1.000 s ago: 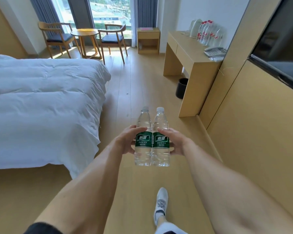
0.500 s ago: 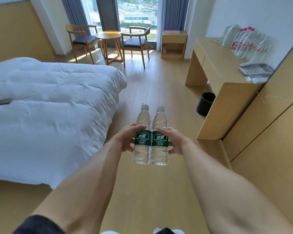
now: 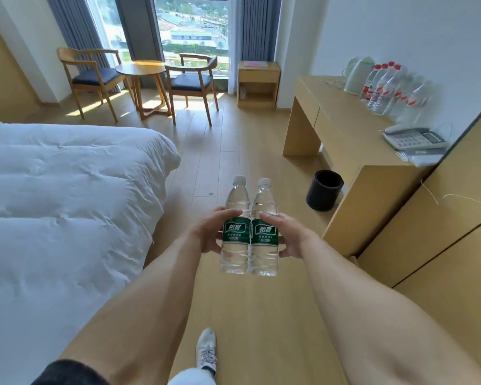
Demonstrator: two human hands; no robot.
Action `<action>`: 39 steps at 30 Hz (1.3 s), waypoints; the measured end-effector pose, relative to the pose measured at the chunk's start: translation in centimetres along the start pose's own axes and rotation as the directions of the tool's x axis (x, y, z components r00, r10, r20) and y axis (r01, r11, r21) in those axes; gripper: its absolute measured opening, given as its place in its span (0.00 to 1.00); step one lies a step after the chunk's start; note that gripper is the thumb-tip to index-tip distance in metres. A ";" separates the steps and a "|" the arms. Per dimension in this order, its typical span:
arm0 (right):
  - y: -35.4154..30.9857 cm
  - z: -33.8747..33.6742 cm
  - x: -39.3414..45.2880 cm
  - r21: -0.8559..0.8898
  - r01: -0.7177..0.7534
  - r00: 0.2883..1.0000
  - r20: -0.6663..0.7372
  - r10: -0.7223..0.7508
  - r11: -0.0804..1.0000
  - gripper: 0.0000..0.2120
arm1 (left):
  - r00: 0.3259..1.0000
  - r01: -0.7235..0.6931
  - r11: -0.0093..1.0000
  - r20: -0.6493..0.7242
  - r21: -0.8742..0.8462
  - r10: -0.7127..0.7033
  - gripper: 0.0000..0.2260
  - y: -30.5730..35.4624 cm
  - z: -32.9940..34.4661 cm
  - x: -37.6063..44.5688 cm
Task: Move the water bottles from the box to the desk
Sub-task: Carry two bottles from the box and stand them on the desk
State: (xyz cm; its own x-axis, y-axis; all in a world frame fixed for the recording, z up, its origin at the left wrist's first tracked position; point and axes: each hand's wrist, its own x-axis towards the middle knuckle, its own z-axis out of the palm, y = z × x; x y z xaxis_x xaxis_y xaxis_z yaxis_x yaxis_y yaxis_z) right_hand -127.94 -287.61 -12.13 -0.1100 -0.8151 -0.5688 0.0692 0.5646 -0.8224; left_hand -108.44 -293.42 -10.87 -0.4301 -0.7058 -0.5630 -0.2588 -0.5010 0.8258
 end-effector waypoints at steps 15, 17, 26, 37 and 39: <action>-15.2 -1.4 18.5 0.122 -0.039 0.983 -0.175 0.060 0.992 0.22 | 0.992 0.015 0.996 0.122 0.084 -0.025 0.16 16.5 -8.2 21.3; -16.7 -2.1 21.0 0.121 -0.042 0.983 -0.174 0.063 0.992 0.21 | 0.993 0.017 0.996 0.119 0.091 -0.027 0.17 18.0 -8.7 24.0; -23.9 -6.2 35.5 0.119 -0.041 0.995 -0.089 0.052 0.992 0.21 | 1.000 0.022 0.994 0.016 0.112 -0.024 0.17 25.7 -10.8 37.0; -33.7 -14.1 49.1 0.122 -0.062 0.997 -0.026 0.066 0.991 0.23 | 0.997 0.064 0.993 -0.045 0.099 -0.060 0.15 36.5 -9.6 50.7; -34.5 -15.6 50.6 0.138 -0.067 0.997 -0.039 0.073 0.988 0.23 | 0.998 0.063 0.992 -0.025 0.106 -0.061 0.15 37.7 -9.1 53.0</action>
State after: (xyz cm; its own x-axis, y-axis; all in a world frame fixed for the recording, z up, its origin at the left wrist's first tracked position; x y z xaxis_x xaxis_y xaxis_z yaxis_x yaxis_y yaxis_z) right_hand -151.33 -346.31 -12.41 -0.1428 -0.7663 -0.6264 0.2124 0.5944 -0.7756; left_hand -133.16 -354.26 -9.88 -0.3917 -0.6861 -0.6131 -0.3760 -0.4887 0.7872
